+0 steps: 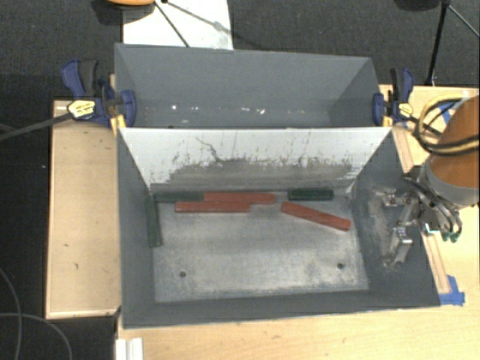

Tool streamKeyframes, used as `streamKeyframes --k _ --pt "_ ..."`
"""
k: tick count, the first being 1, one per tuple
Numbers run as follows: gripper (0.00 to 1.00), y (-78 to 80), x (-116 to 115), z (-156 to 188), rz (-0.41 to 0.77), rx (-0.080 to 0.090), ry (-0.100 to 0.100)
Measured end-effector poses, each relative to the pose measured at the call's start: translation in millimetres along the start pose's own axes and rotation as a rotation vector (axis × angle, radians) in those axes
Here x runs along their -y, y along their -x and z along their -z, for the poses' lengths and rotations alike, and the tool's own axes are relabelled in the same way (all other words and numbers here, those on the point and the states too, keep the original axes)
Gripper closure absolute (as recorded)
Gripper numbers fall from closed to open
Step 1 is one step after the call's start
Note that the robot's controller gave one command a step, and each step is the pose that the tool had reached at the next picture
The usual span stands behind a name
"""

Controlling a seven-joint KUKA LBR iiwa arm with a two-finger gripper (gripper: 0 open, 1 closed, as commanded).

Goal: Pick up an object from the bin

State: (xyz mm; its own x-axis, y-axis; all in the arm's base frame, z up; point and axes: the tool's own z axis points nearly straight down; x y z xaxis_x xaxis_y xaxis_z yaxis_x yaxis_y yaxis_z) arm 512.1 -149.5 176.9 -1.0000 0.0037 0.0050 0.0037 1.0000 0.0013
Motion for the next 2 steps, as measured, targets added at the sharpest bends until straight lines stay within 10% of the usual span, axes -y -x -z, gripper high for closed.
streamKeyframes --k 2 --pt "0.0 11.3 -6.9 -49.9 -0.072 0.013 -0.002"
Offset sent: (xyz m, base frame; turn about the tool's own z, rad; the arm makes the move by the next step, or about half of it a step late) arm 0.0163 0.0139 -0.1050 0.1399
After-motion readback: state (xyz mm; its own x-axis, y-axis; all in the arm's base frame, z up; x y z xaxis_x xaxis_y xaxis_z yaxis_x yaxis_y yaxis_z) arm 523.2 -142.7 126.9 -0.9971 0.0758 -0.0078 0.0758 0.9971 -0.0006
